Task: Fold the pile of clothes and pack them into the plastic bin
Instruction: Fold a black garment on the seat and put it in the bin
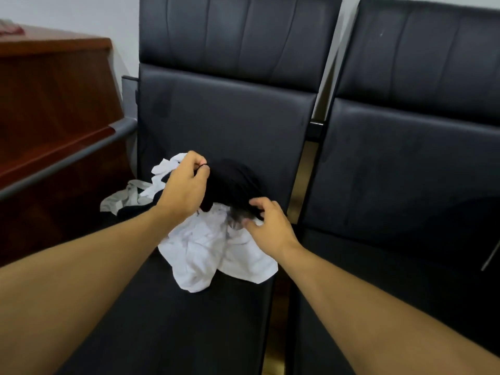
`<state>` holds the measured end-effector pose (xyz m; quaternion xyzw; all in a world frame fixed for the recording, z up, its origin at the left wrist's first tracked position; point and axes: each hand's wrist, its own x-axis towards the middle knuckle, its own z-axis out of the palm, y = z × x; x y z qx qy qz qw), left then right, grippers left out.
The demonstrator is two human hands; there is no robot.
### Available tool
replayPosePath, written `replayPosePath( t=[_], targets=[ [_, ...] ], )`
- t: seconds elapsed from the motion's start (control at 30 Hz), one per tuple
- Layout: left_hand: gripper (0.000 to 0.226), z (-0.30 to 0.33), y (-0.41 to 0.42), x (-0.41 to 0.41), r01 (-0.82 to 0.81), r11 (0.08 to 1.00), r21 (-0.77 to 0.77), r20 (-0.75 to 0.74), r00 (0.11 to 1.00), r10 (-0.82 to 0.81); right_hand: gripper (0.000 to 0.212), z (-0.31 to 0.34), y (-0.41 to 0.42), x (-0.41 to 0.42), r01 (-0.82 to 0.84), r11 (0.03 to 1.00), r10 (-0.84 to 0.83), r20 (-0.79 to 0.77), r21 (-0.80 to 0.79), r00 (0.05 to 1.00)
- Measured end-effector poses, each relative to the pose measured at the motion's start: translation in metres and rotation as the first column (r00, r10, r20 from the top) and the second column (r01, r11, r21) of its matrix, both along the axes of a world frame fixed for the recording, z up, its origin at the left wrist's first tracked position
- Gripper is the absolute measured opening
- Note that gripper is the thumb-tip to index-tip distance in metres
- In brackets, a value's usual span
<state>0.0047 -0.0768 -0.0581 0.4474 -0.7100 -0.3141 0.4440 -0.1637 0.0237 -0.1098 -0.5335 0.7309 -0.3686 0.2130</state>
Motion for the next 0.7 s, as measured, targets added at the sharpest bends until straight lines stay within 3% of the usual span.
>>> replayPosePath(
  t=[0.1, 0.13, 0.23, 0.27, 0.53, 0.7],
  targets=[
    [0.012, 0.045, 0.019, 0.002, 0.019, 0.994, -0.107, -0.143, 0.989, -0.034, 0.068, 0.032, 0.006, 0.017, -0.025, 0.994, 0.036, 0.099, -0.104, 0.994],
    [0.014, 0.062, 0.025, 0.002, 0.023, 0.991, -0.128, -0.184, 0.982, -0.046, 0.062, 0.042, 0.008, 0.018, -0.013, 0.992, 0.027, 0.109, -0.127, 0.994],
    [0.019, 0.111, 0.047, 0.004, 0.011, 0.984, -0.18, -0.244, 0.968, -0.056, 0.014, 0.072, 0.02, 0.011, 0.067, 0.987, -0.056, 0.075, -0.149, 0.996],
    [0.017, 0.125, 0.054, 0.004, 0.0, 0.982, -0.191, -0.248, 0.967, -0.049, 0.012, 0.083, 0.028, 0.006, 0.085, 0.985, -0.074, 0.077, -0.153, 0.994],
    [0.021, 0.215, 0.116, -0.017, 0.005, 0.969, -0.246, -0.137, 0.99, -0.04, 0.016, 0.206, 0.137, -0.077, 0.358, 0.868, -0.375, 0.019, -0.345, 0.927],
    [0.016, 0.245, 0.164, -0.053, 0.01, 0.967, -0.253, -0.07, 0.997, -0.029, 0.023, 0.261, 0.23, -0.118, 0.296, 0.837, -0.414, -0.179, -0.459, 0.893]
  ],
)
